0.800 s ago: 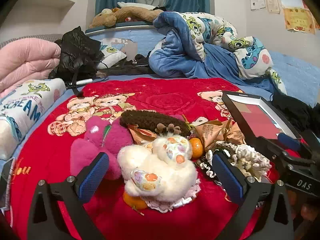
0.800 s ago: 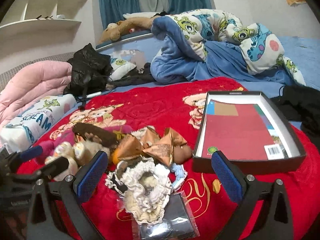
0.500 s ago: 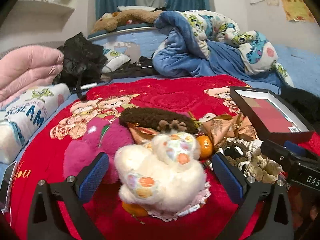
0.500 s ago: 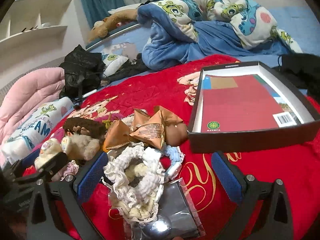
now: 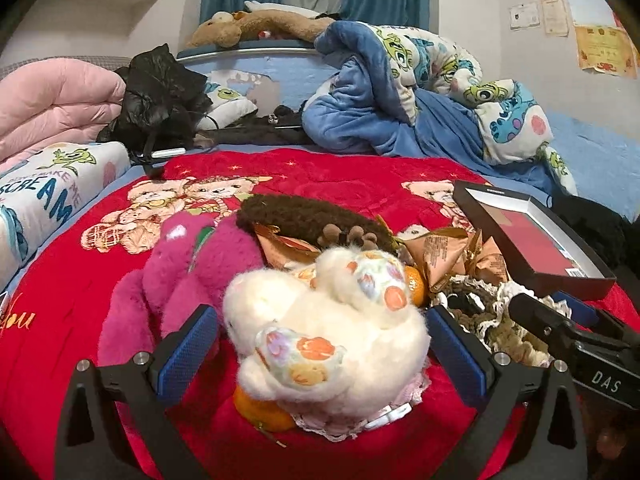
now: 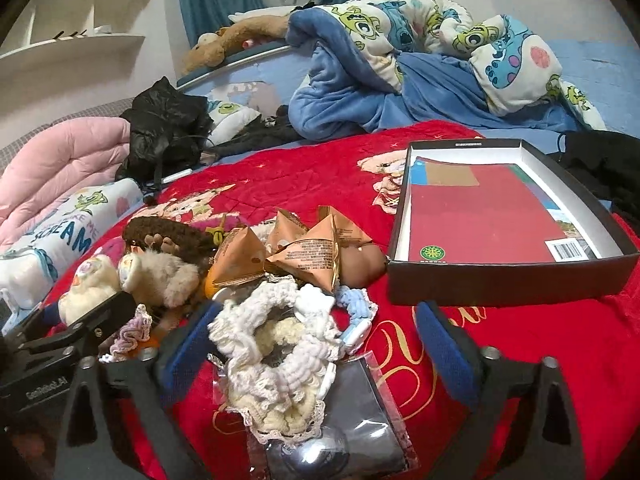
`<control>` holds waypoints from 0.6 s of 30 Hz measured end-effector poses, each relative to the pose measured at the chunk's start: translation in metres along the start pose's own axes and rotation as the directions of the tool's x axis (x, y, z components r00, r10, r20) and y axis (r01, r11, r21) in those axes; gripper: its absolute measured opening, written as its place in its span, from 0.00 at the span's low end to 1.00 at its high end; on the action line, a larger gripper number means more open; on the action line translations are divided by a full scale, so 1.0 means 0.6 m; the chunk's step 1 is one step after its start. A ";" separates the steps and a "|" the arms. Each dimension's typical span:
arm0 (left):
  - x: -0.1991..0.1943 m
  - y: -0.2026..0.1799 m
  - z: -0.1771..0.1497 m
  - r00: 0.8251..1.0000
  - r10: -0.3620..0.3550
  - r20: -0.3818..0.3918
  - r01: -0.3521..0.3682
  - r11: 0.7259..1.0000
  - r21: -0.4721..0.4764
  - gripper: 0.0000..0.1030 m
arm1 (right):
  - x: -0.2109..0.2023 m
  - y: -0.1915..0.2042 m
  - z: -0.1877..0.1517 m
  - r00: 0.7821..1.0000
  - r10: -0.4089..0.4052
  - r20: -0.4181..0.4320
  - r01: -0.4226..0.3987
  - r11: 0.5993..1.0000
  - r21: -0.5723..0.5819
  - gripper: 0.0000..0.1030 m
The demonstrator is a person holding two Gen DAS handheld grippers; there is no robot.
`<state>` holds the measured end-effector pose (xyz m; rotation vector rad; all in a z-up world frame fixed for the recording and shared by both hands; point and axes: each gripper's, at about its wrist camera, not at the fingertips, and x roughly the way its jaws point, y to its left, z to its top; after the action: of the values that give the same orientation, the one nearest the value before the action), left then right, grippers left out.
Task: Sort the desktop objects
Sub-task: 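Grasp the cream fluffy plush with the left tool while the right tool grasps the white lace scrunchie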
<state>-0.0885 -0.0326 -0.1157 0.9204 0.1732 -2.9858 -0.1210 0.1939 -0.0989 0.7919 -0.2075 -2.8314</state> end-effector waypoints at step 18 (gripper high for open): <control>-0.009 0.007 -0.009 0.999 0.026 0.022 -0.025 1.000 -0.017 0.90 | 0.001 0.016 -0.005 0.999 0.049 -0.008 -0.049 0.998 -0.041 0.29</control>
<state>-0.0811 -0.0361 -0.1174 0.8806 0.1845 -2.9653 -0.1183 0.1842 -0.1000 0.7773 -0.1652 -2.7772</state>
